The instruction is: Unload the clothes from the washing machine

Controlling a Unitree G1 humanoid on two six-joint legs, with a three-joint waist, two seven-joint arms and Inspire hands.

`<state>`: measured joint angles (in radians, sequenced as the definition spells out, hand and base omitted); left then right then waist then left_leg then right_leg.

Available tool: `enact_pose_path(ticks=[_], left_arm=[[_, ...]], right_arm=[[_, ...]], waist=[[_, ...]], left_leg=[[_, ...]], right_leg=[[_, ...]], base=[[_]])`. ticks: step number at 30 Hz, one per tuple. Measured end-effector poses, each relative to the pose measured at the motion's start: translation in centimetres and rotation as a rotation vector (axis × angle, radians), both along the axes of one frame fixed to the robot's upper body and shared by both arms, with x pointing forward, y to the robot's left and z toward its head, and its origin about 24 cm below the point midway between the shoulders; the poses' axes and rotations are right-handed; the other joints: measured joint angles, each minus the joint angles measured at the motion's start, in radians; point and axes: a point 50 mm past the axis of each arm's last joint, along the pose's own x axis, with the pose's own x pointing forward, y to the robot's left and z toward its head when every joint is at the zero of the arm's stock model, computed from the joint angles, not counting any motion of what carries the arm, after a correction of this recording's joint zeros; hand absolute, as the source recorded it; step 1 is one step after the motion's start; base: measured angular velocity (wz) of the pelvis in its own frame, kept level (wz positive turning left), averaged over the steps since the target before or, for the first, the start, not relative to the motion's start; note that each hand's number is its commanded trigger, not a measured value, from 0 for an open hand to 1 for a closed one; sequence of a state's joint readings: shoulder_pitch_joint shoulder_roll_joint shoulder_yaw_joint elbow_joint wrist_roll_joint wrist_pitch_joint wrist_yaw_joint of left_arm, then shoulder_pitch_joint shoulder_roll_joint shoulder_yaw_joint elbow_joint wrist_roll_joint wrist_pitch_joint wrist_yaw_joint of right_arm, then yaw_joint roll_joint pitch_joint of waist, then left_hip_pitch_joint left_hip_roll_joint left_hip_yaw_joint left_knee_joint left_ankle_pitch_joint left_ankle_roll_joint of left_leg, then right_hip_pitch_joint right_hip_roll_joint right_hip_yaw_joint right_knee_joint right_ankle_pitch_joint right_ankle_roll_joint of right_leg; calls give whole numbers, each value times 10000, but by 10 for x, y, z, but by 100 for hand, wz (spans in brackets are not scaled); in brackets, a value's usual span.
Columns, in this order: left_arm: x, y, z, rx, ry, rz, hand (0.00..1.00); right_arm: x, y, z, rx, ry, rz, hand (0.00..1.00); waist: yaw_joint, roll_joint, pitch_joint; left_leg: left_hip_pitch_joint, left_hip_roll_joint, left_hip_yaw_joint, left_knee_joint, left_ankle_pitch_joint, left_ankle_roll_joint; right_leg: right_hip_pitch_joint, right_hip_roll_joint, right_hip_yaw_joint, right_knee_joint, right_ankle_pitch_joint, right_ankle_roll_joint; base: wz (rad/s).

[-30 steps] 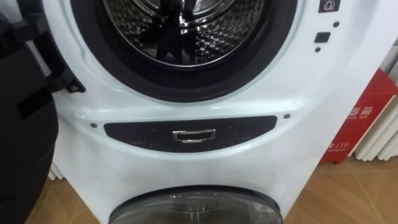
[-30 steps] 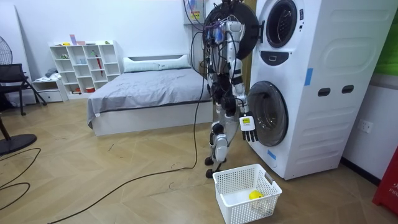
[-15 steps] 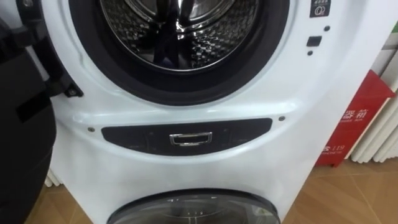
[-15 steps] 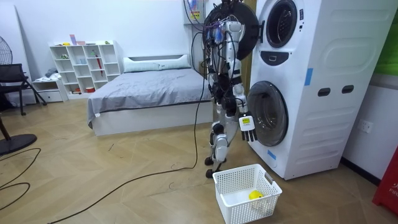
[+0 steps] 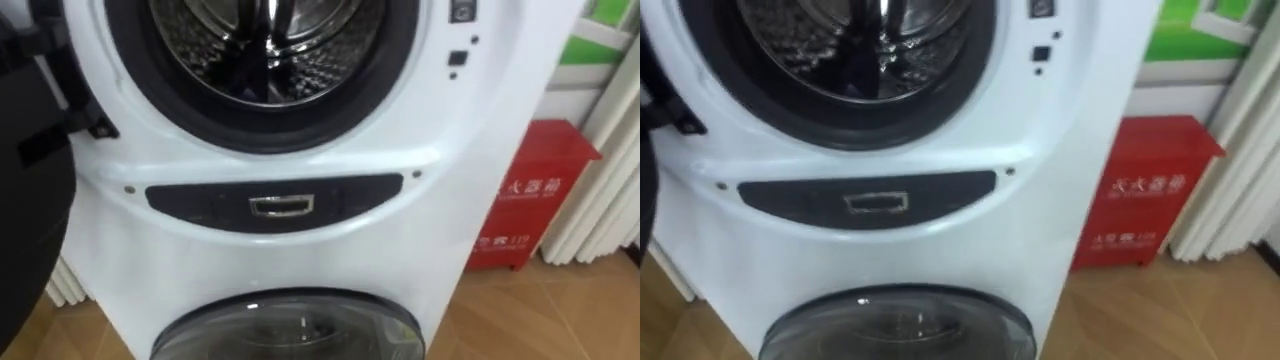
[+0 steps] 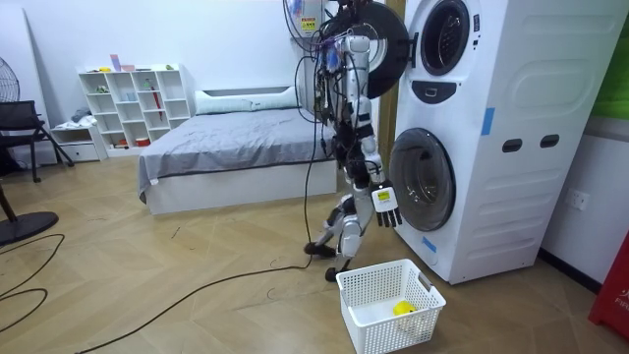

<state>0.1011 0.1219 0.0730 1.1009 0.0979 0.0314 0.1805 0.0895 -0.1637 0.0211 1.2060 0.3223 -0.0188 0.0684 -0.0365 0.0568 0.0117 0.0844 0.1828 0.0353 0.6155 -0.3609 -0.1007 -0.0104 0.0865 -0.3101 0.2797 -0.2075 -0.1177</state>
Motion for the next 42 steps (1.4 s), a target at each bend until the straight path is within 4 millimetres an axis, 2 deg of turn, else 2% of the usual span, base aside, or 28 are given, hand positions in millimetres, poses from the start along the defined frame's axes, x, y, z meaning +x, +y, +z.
enact_pose_path(ticks=[1, 2, 3, 4, 5, 6, 7, 9, 10, 12, 13, 14, 15, 16, 17, 19, 20, 21, 22, 23, 24, 29, 32, 35, 39, 42], left_arm=[[7, 0, 1, -1, -196, -80, 0], [19, -1, 4, -2, -585, -205, 0], [29, -3, 6, 8, -892, -442, 0], [33, -4, 7, 5, -979, -575, 0], [37, -6, 8, 4, -1043, -794, 0], [35, -8, 7, -37, -945, -919, 0], [32, -9, 6, -96, -885, -912, 0], [13, -10, 1, -273, -399, -866, 0], [7, -9, 0, -272, -269, -817, 0], [-11, -7, -3, -265, 284, -666, 0], [-13, -7, -4, -258, 362, -654, 0], [-14, -6, -4, -278, 378, -575, 0], [-13, -6, -4, -279, 362, -564, 0], [-13, -6, -4, -272, 347, -568, 0], [-13, -6, -4, -270, 323, -552, 0], [-12, -5, -3, -268, 291, -519, 0], [-10, -7, -3, -295, 157, -547, 0], [-7, -6, -2, -277, 54, -567, 0], [-6, -6, -2, -264, 30, -559, 0], [-9, -7, -3, -285, 123, -513, 0], [-11, -5, -3, -280, 165, -366, 0], [-10, -1, -2, -27, -27, -87, 0], [-8, 0, -1, 46, -141, -78, 0], [-6, -2, -1, -54, -286, 82, 0], [-5, 0, 0, -53, -509, 307, 0], [-9, 0, -1, -243, -570, 842, 0]], right_arm=[[-1, -1, 0, -17, 21, -64, 0], [4, 0, 1, -28, -95, -24, 0], [8, 0, 1, -36, -214, -161, 0], [8, 0, 1, -19, -226, -283, 0], [9, 0, 1, 30, -226, -483, 0], [8, 1, 0, 51, -129, -463, 0], [7, 1, 0, 45, -105, -440, 0], [2, 1, 0, 57, 25, -436, 0], [3, 1, 0, 67, 3, -426, 0], [2, 1, 0, 126, -3, -613, 0], [1, 1, 0, 147, -12, -647, 0], [0, 1, -1, 183, -14, -778, 0], [0, 1, -1, 196, 15, -834, 0], [0, 1, -1, 215, 24, -858, 0], [0, 1, -1, 275, 30, -975, 0], [-6, 2, -2, 399, 89, -1329, 0], [-8, 2, -2, 426, 99, -1548, 0], [-8, 3, -2, 367, 149, -1417, 0], [-6, 3, -2, 324, 154, -1230, 0], [-3, 4, -2, 215, 127, -814, 0], [3, 6, -2, 211, -7, -481, 0], [9, 17, -3, 463, -35, 412, 0], [17, 20, -2, 344, -262, 916, 0], [22, 20, -1, 203, -436, 1083, 0], [20, 20, -1, 160, -421, 1338, 0], [21, 20, 0, 258, -541, 1462, 0]], waist=[[-42, 43, 12], [-52, 126, 30], [7, 170, 28], [59, 165, 32], [150, 60, 50], [207, -40, 35], [225, -68, 2], [162, -183, -76], [161, -203, -86], [-80, -350, -134], [-122, -457, -110], [-156, -472, -76], [-148, -615, -87], [-148, -591, -68], [-174, -589, -36], [-357, -601, -59], [-453, -640, -74], [-424, -840, -111], [-329, -933, -103], [-75, -883, -96], [18, -840, -91], [222, -918, -160], [301, -1056, -99], [336, -1079, -89], [514, -944, -30], [544, -849, 35]], left_leg=[[238, 10, -92, -575, -160, -84], [583, -2, -89, -1722, -410, -72], [824, -56, 99, -2685, -500, 16], [893, -130, 218, -3092, -512, 50], [856, -323, 195, -3511, -430, 462], [684, -539, 171, -3604, -230, 722], [586, -608, 170, -3599, -167, 796], [409, -884, 168, -3592, 92, 1040], [377, -952, 167, -3598, 145, 1108], [286, -1304, 42, -3546, 345, 1342], [259, -1415, -23, -3552, 398, 1401], [209, -1602, -120, -3561, 514, 1513], [146, -1758, -133, -3560, 603, 1674], [117, -1808, -122, -3561, 646, 1717], [101, -1837, -93, -3566, 741, 1768], [79, -1588, 415, -3575, 824, 1675], [83, -1447, 820, -3666, 917, 1507], [154, -1454, 1247, -3862, 1040, 1304], [194, -1541, 1284, -3917, 1109, 1254], [260, -1664, 1341, -3969, 1145, 1219], [226, -1622, 1440, -4042, 1192, 1256], [340, -1519, 1703, -4422, 1343, 1247], [384, -1432, 1820, -4482, 1316, 1201], [380, -1358, 1808, -4524, 1275, 1138], [487, -1189, 1782, -4527, 1190, 1013], [477, -1155, 1680, -4529, 1173, 984]], right_leg=[[-140, -11, -78, 80, 32, 12], [-468, -68, -215, 310, 104, 17], [-844, -202, -306, 628, 169, 55], [-1046, -284, -379, 806, 223, 60], [-1324, -481, -416, 959, 363, 152], [-1411, -633, -284, 773, 637, 296], [-1379, -653, -173, 551, 819, 363], [-1089, -718, 60, -439, 1627, 551], [-1037, -776, 106, -574, 1765, 596], [-935, -1103, 106, -749, 2125, 766], [-931, -1188, 116, -748, 2184, 835], [-920, -1334, 219, -767, 2300, 959], [-920, -1416, 523, -818, 2414, 1187], [-903, -1431, 661, -884, 2441, 1348], [-804, -1499, 763, -981, 2491, 1625], [-705, -1711, 875, 70, 1847, 1485], [-504, -1902, 868, 892, 1112, 1544], [-287, -1998, 968, 930, 726, 1738], [-298, -2003, 1082, 765, 664, 1734], [-211, -1902, 1218, 308, 702, 1621], [-111, -1805, 1243, -99, 860, 1535], [120, -1563, 1457, -787, 1224, 1538], [43, -1453, 1427, -795, 1247, 1503], [107, -1336, 1431, -1041, 1260, 1482], [143, -1120, 1555, -1125, 1262, 1446], [132, -1071, 1593, -1139, 1240, 1413]], base=[[27], [19], [15], [11], [0], [0], [-5], [0], [10], [23], [30], [29], [25], [19], [35], [66], [75], [55], [-4], [-38], [-36], [-18], [-15], [-6], [-12], [-11]])
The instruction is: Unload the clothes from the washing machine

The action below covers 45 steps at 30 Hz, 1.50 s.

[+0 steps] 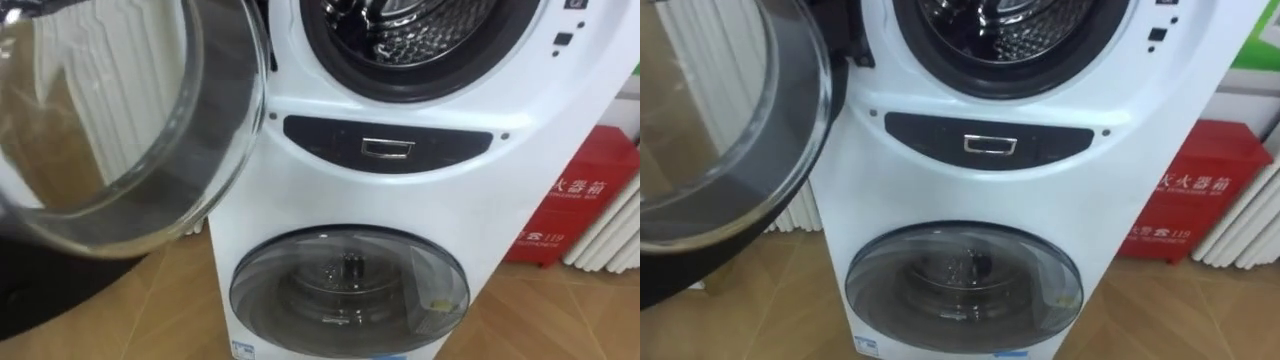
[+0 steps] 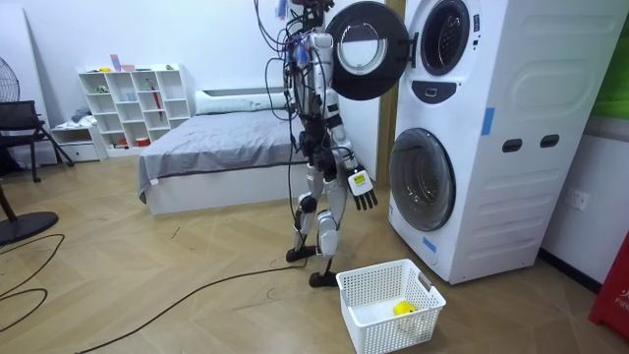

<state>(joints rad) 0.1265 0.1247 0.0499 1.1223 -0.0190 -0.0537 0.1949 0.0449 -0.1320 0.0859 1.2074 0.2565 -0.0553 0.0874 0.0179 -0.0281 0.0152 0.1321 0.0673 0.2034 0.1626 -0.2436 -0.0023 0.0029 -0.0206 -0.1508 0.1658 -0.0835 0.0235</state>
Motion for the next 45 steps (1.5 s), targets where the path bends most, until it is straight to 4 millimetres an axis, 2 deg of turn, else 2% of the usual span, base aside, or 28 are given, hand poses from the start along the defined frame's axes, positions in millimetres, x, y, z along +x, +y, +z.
enact_pose_path(ticks=[2, 6, 8, 9, 10, 14, 16, 18, 19, 20, 21, 22, 24, 26, 27, 28, 29, 31, 34, 36, 40, 43, 45], left_arm=[[-1, 1, 0, -128, -108, 474, 0], [-7, 4, 0, -424, -215, 1678, 0], [-11, 9, 0, -518, -320, 2522, 0], [-15, 12, 0, -576, -361, 3196, 0], [-17, 14, 0, -611, -401, 3553, 0], [-20, 39, 7, -404, -1162, 6072, 0], [-9, 57, 16, -180, -1906, 7034, 0], [19, 83, 34, 214, -3221, 7603, 0], [29, 89, 41, 253, -3710, 7706, 0], [45, 100, 56, 303, -4701, 7842, 0], [61, 109, 70, 347, -5588, 7814, 0], [69, 113, 77, 410, -5966, 7715, 0], [99, 127, 109, 567, -7596, 7521, 0], [115, 135, 132, 769, -8704, 7309, 0], [124, 138, 148, 778, -9454, 7333, 0], [128, 139, 157, 769, -9855, 7331, 0], [138, 141, 175, 849, -10655, 7197, 0], [140, 147, 188, 1018, -11091, 6970, 0], [143, 154, 210, 1476, -11677, 7076, 0], [145, 161, 237, 1918, -12426, 6905, 0], [148, 168, 269, 2489, -13249, 6402, 0], [149, 171, 283, 2703, -13655, 6481, 0], [151, 165, 287, 2592, -13933, 6412, 0]], right_arm=[[-2, 0, 0, 52, 72, 4, 0], [-5, -4, 0, 30, 60, -332, 0], [-7, -8, 0, -41, 70, -739, 0], [-10, -11, 0, -135, 119, -898, 0], [-11, -12, 0, -171, 138, -981, 0], [-11, -22, 3, -394, -43, -1569, 0], [-11, -31, 5, -599, -140, -1814, 0], [-13, -39, 7, -822, -146, -1872, 0], [-13, -41, 8, -850, -187, -1966, 0], [-13, -46, 11, -935, -406, -2115, 0], [-12, -52, 14, -1124, -603, -2101, 0], [-11, -54, 15, -1213, -666, -2021, 0], [-11, -58, 17, -1443, -712, -1819, 0], [-14, -58, 16, -1442, -643, -1798, 0], [-19, -58, 16, -1457, -557, -1817, 0], [-21, -58, 16, -1464, -505, -1826, 0], [-25, -58, 15, -1492, -425, -1854, 0], [-27, -59, 17, -1534, -475, -1926, 0], [-32, -60, 17, -1655, -441, -2066, 0], [-30, -61, 18, -1735, -542, -1884, 0], [-33, -62, 18, -1777, -448, -1837, 0], [-33, -59, 17, -1594, -226, -1745, 0], [-35, -55, 15, -1414, -43, -1577, 0]], waist=[[-3, 80, -8], [88, 175, -85], [92, 202, -96], [118, 280, -75], [129, 275, -94], [115, 274, -108], [104, 320, -97], [108, 420, -85], [113, 453, -84], [131, 587, -68], [131, 756, -100], [111, 829, -110], [85, 1041, -156], [97, 1116, -154], [162, 1197, -201], [170, 1201, -202], [198, 1180, -194], [356, 1164, -191], [438, 1064, -231], [466, 966, -283], [435, 958, -250], [417, 1068, -178], [329, 1072, -86]], left_leg=[[1, 43, -63, -27, -53, -45], [52, 46, -175, -94, -53, -47], [203, 35, -206, -113, -53, -47], [321, 37, -195, -140, -54, -48], [368, 37, -186, -179, -54, -48], [376, 24, -195, -174, -54, -50], [372, 15, -254, -157, -54, -50], [331, 10, -412, -117, -52, -52], [329, 9, -412, -117, -51, -54], [330, 3, -410, -117, -51, -54], [334, -12, -412, -121, -52, -51], [343, -21, -418, -123, -51, -49], [331, -39, -417, -130, -47, -44], [291, -43, -418, -137, -37, -38], [294, -46, -419, -120, -36, -38], [292, -46, -417, -114, -36, -38], [290, -45, -404, -121, -36, -38], [288, -50, -396, -119, -36, -38], [295, -55, -436, -113, -36, -38], [311, -63, -447, -113, -37, -38], [349, -98, -703, -121, -44, -29], [275, -99, -835, -121, -49, -23], [144, -115, -1086, -53, -34, -15]], right_leg=[[-2, 50, 5, -15, -8, -10], [27, 71, -15, -17, -13, -16], [229, 72, -17, -129, -13, -17], [347, 78, -15, -157, -13, -17], [378, 82, -14, -155, -14, -18], [403, 76, 6, -145, -11, -38], [434, 72, 1, -151, -3, -51], [477, 70, 40, -148, -4, -51], [470, 73, 102, -148, -4, -51], [468, 77, 116, -146, -4, -51], [455, 71, 115, -142, -4, -51], [456, 66, 113, -142, -4, -51], [380, 66, 145, -100, -5, -48], [309, 69, 180, -72, -33, -58], [303, 75, 206, -77, -51, -64], [301, 75, 205, -79, -57, -62], [285, 76, 214, -84, -64, -58], [219, 96, 337, -50, -67, -59], [190, 99, 361, -22, -67, -60], [200, 91, 366, -26, -66, -60], [385, 68, 361, -111, -58, -48], [408, 60, 286, -111, -58, -48], [417, 17, 77, -111, -59, -48]], base=[[-2], [1], [0], [0], [0], [0], [8], [14], [5], [-4], [-4], [-5], [-7], [-7], [-6], [-5], [-8], [-14], [-4], [0], [18], [15], [32]])
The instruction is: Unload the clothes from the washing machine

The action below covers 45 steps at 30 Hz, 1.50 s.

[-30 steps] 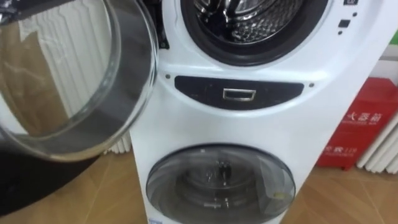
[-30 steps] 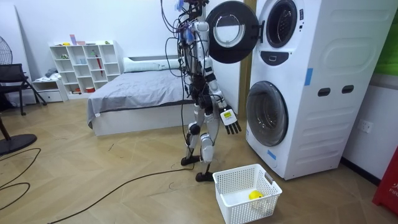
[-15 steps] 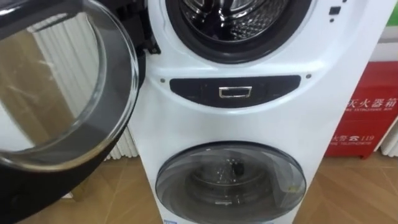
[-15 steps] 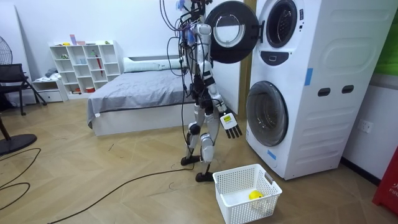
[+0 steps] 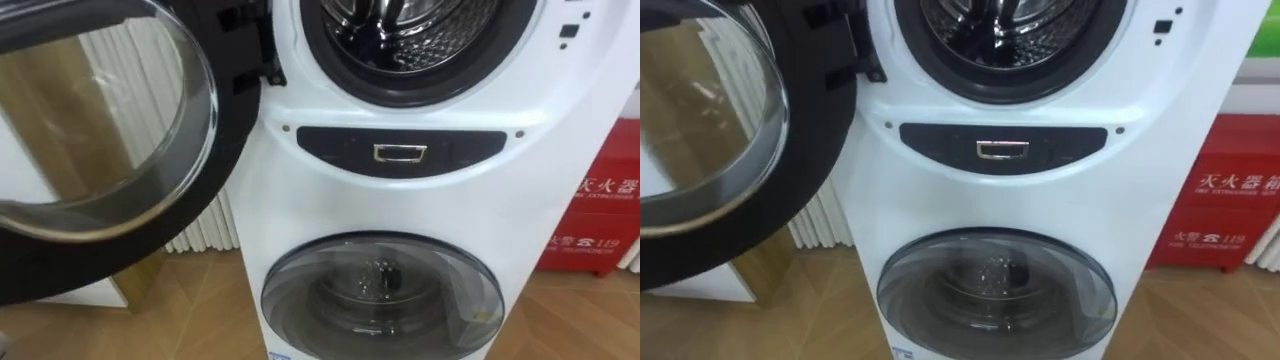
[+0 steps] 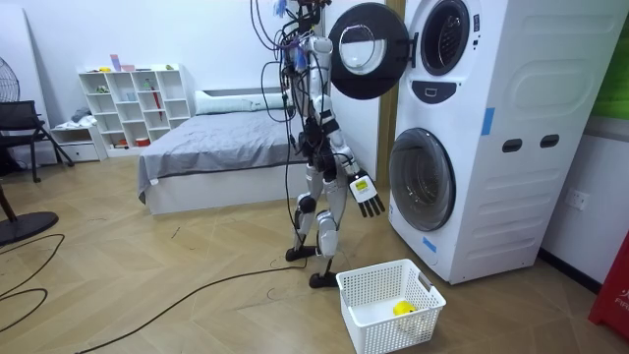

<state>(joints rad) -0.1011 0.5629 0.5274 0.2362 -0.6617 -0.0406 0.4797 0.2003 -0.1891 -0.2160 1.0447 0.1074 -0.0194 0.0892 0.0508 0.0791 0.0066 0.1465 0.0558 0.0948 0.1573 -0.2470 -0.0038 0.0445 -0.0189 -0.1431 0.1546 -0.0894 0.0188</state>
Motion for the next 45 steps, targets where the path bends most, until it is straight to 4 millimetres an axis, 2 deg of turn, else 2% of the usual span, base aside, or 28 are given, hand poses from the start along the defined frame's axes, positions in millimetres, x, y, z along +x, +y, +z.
enact_pose_path(ticks=[4, 5, 8, 10, 12, 15, 17, 20, 23, 28, 30, 31, 33, 36, 38, 45], left_arm=[[3, -27, -1, 271, -396, -362, 0], [4, -39, -9, 178, -313, -696, 0], [7, -72, -40, -309, 560, -1755, 0], [9, -94, -60, -569, 1239, -2506, 0], [13, -127, -83, -1089, 1999, -3977, 0], [17, -160, -96, -1387, 2379, -5425, 0], [15, -174, -103, -1471, 2555, -6159, 0], [12, -185, -109, -1554, 2676, -6971, 0], [12, -195, -111, -1584, 2673, -7599, 0], [7, -221, -120, -1806, 2835, -8945, 0], [3, -240, -126, -1912, 3055, -9881, 0], [2, -244, -128, -1910, 3116, -10152, 0], [-5, -266, -139, -1979, 3559, -11429, 0], [-10, -274, -153, -2248, 4152, -11922, 0], [-11, -274, -154, -2293, 4249, -12016, 0], [-13, -271, -160, -2197, 4576, -12018, 0]], right_arm=[[6, 4, 0, 231, -62, 410, 0], [10, 7, -1, 320, -82, 671, 0], [27, 18, -2, 672, -345, 1408, 0], [37, 25, -2, 778, -466, 1727, 0], [43, 33, -3, 991, -581, 1963, 0], [45, 39, -4, 1082, -526, 2304, 0], [45, 41, -4, 1111, -548, 2347, 0], [45, 45, -5, 1200, -515, 2525, 0], [47, 51, -6, 1324, -551, 2677, 0], [44, 52, -7, 1644, -716, 1895, 0], [44, 55, -7, 1753, -762, 1789, 0], [44, 55, -7, 1762, -771, 1815, 0], [45, 56, -7, 1785, -804, 1857, 0], [44, 58, -8, 1797, -819, 1836, 0], [42, 57, -8, 1731, -776, 1766, 0], [42, 58, -8, 1799, -812, 1683, 0]], waist=[[-48, -166, 117], [-71, -229, 131], [-110, -350, 110], [-338, -473, 105], [-465, -650, 98], [-514, -811, 68], [-506, -847, 46], [-513, -762, 72], [-754, -762, 63], [-1130, -829, 24], [-1327, -886, 15], [-1353, -898, 13], [-1379, -911, 13], [-1563, -934, 3], [-1630, -929, 6], [-1546, -881, 0]], left_leg=[[-303, -110, -489, 110, 93, 50], [-314, -162, -595, 114, 155, 84], [-364, -238, -715, 112, 184, 130], [-486, -271, -779, 136, 208, 168], [-521, -290, -779, 114, 211, 180], [-575, -293, -684, 82, 207, 185], [-574, -291, -625, 83, 207, 186], [-558, -281, -561, 69, 208, 187], [-559, -270, -561, 49, 209, 185], [-479, -265, -421, 10, 208, 185], [-459, -265, -365, -32, 208, 185], [-443, -262, -323, -47, 208, 185], [-274, -222, -101, -148, 201, 177], [-116, -130, 150, -226, 166, 123], [-124, -99, 184, -228, 151, 101], [-39, -81, 310, -253, 147, 94]], right_leg=[[-93, -175, -506, -25, -29, 43], [-97, -232, -580, -41, -38, 57], [-82, -307, -618, -20, -39, 65], [-50, -353, -609, -28, -26, 95], [-89, -361, -539, -30, -19, 106], [-218, -339, -442, -33, -11, 117], [-252, -335, -384, -32, -10, 117], [-261, -334, -356, -32, -13, 121], [-255, -334, -391, -28, -14, 123], [-246, -322, -388, -12, -14, 123], [-280, -311, -340, -7, -14, 123], [-287, -304, -300, -7, -14, 123], [-262, -245, -182, -12, -14, 122], [-266, -127, 32, -12, -7, 112], [-298, -96, 34, -12, -2, 103], [-282, -77, 57, -3, -2, 103]], base=[[42], [35], [16], [13], [-2], [-13], [-9], [-5], [1], [-7], [-9], [-20], [-27], [-27], [-13], [-4]])
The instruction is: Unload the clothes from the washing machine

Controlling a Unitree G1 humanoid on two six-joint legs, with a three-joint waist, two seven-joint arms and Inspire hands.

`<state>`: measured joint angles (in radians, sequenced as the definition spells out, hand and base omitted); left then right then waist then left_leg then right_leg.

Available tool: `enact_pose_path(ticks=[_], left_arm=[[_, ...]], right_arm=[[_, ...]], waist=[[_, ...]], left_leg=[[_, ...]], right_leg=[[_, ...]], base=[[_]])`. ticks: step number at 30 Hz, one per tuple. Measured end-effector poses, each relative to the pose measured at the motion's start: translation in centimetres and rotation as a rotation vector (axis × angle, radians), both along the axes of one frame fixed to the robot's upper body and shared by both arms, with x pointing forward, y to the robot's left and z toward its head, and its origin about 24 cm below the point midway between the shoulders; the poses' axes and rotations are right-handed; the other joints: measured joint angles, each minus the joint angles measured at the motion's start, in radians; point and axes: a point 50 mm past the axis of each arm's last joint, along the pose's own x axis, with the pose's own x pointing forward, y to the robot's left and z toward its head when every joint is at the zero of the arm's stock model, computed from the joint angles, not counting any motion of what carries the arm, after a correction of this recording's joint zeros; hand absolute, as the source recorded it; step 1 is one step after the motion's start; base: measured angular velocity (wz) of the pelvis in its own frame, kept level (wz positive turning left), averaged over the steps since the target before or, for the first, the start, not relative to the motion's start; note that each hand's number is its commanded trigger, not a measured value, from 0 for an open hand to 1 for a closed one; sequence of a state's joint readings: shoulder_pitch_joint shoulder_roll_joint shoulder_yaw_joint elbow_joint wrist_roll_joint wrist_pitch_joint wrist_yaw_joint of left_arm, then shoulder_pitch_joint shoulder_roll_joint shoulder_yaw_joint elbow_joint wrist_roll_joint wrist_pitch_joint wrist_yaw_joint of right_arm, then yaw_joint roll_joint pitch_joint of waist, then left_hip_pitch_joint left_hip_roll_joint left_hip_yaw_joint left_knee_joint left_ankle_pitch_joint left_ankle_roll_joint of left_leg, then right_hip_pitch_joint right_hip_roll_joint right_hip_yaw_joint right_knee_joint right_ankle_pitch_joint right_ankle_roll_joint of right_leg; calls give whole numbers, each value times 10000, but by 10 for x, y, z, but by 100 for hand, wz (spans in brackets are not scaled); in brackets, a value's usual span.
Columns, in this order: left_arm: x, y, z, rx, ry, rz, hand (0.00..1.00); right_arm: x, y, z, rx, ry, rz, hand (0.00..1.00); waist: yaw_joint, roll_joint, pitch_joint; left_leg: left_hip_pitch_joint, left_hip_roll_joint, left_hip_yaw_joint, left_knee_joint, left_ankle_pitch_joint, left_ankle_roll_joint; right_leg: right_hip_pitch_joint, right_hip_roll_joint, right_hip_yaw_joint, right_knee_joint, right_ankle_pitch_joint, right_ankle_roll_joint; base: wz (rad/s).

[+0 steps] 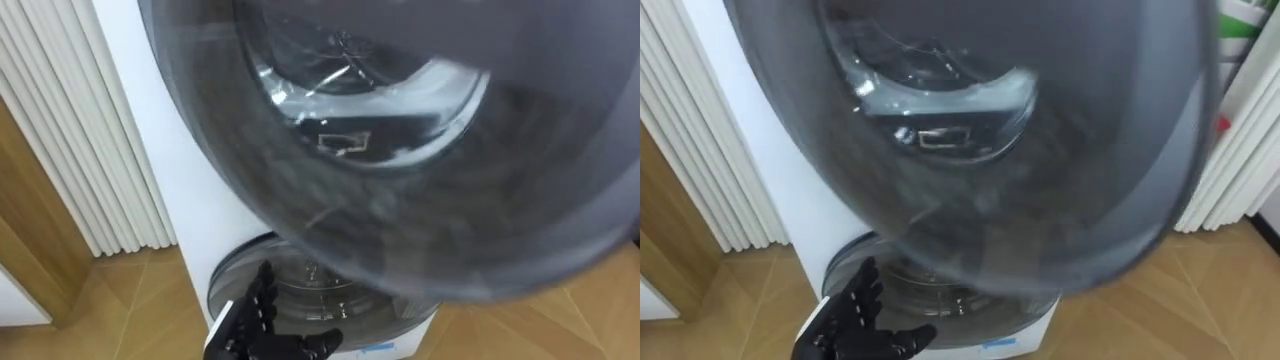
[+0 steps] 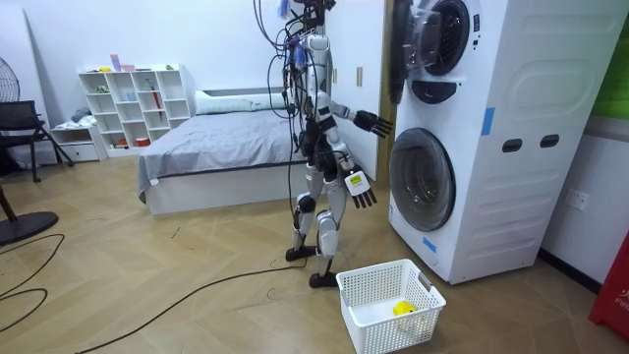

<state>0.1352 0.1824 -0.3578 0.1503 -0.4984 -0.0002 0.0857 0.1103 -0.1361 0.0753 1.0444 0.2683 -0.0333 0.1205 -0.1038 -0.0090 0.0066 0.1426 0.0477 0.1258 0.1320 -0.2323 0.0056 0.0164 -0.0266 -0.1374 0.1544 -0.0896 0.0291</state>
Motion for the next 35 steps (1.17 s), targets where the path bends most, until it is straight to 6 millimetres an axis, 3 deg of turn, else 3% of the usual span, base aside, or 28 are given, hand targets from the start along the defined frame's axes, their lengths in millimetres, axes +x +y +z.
enact_pose_path(ticks=[8, 13, 19, 23, 27, 28, 30, 31, 33, 35], left_arm=[[-4, 4, -9, 221, 327, 22, 0], [-14, 13, -32, 914, 1271, 92, 0], [-41, 35, -67, 3034, 2679, -300, 0], [-68, 52, -93, 3941, 4156, -271, 0], [-113, 91, -116, 4597, 6369, 1142, 0], [-120, 97, -118, 4609, 6670, 1448, 0], [-151, 120, -121, 4883, 7817, 2490, 0], [-159, 125, -121, 5008, 8090, 2638, 0], [-194, 138, -123, 5607, 9367, 3092, 0], [-212, 140, -123, 5994, 10065, 3045, 0]], right_arm=[[2, 4, 0, 180, -77, 247, 0], [0, 3, 0, 167, -17, 198, 0], [0, 3, 0, 63, 25, 240, 0], [-2, 1, -1, -84, 104, 152, 0], [-10, -1, -3, -96, 351, -15, 0], [-12, -1, -4, -104, 462, -54, 0], [-24, -2, -6, -90, 853, -237, 0], [-26, -3, -7, -63, 888, -367, 0], [-32, -6, -8, 148, 1088, -972, 0], [-34, -5, -8, 324, 1140, -1203, 0]], waist=[[-3, -4, 7], [27, 2, 18], [140, 21, 19], [313, 0, 19], [531, -11, -7], [548, 36, 14], [668, 2, -17], [726, -4, -16], [883, 21, -16], [885, 22, -15]], left_leg=[[18, 6, 14, -53, -3, -2], [28, 19, 59, -54, -32, -22], [51, 123, 334, -41, -74, -68], [42, 121, 429, -57, -87, -84], [234, 199, 517, -152, -119, -130], [266, 224, 521, -158, -127, -143], [296, 296, 569, -156, -156, -192], [305, 303, 594, -157, -164, -204], [364, 347, 672, -156, -223, -241], [394, 364, 667, -156, -231, -252]], right_leg=[[4, 13, -9, -14, 0, 0], [-21, 42, 17, -15, 0, 0], [-139, 160, 123, 26, 24, -41], [-184, 184, 223, -1, 30, -49], [-54, 273, 279, -35, 41, -68], [-17, 293, 267, -48, 40, -68], [-15, 370, 273, -43, 26, -91], [-20, 378, 274, -44, 10, -117], [-8, 436, 274, -46, 12, -136], [22, 454, 286, -45, 12, -138]], base=[[0], [-4], [-14], [-5], [-7], [0], [-3], [-14], [-12], [-2]])
